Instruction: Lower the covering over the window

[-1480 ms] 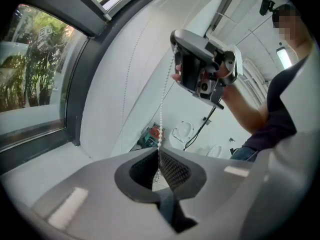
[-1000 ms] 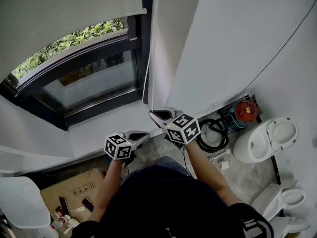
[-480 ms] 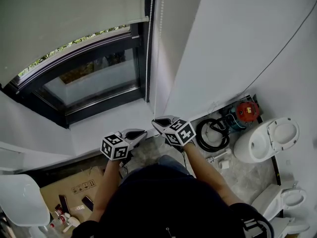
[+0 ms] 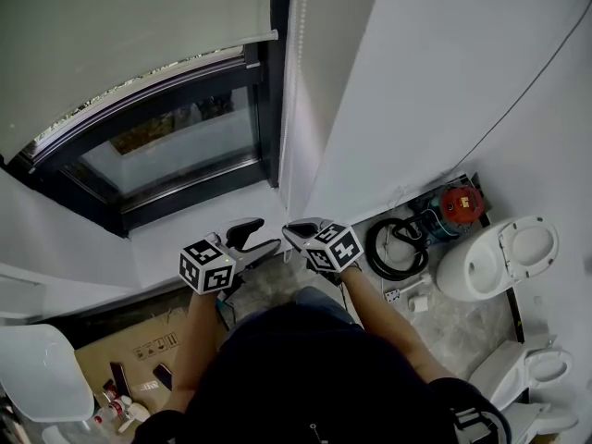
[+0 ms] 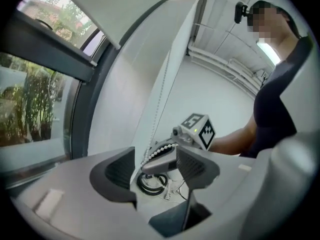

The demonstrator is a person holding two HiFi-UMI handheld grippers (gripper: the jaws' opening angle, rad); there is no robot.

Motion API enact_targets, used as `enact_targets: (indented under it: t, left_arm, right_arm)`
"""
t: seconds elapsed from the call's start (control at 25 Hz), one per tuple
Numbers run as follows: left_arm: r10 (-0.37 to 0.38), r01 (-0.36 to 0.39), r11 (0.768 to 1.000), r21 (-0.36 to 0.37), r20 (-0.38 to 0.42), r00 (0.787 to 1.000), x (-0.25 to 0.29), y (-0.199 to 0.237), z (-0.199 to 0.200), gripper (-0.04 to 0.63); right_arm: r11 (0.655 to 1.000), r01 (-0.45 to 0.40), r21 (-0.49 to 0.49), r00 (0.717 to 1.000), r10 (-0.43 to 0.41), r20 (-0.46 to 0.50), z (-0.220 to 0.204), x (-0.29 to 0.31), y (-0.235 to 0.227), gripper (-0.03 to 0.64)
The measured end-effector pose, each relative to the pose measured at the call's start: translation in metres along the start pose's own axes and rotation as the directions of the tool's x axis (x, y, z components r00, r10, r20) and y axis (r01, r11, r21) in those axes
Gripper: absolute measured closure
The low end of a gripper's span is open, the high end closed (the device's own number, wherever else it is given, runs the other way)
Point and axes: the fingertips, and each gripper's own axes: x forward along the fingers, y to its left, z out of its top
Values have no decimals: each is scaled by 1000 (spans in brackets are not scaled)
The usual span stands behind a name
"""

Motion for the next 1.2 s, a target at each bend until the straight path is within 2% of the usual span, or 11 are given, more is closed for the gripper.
enact_targets:
  t: [0.16,0.28,0.4,0.56,0.72,0.88,0.92,1.04,1.12,1.2]
  left_arm:
    - [-27,18,995,98,91,996,-15,-17,50,350]
    - [-39,9,986,165,183,982,-31,-32,89,350]
    - [-32,-20,977,212,242,970,-44,-42,119,350]
    - [-14,-58,966,254,273,962,-46,-45,140,350]
    - [12,-88,961,261,279,960,-34,-37,155,351]
    - [9,-79,966,248,273,962,-14,-32,169,352]
    - [12,-81,967,240,273,962,-10,-31,171,362]
    - [5,-61,974,217,251,968,6,-29,170,454]
    - [-2,-49,977,207,240,971,13,-32,169,565]
    - [-12,-35,981,189,241,970,16,-34,168,581]
  right_arm:
    - [1000,11,-1,1000,-11,0,0,0,-3,603]
    - [1000,19,-10,1000,-19,-6,1,0,-4,603]
    - [1000,19,-16,1000,-20,-9,1,2,-3,603]
    - [1000,16,-26,1000,-16,-11,1,3,1,603]
    - [1000,8,-27,1000,-9,-11,0,2,4,603]
    - [999,0,-35,1000,-1,-11,1,2,7,603]
    - [999,-3,-37,1000,3,-10,1,3,8,603]
    - [999,-9,-39,1000,8,-6,0,2,11,603]
    - [999,-9,-37,1000,9,-4,-1,1,11,603]
    - [1000,-8,-28,1000,8,3,-1,-1,9,603]
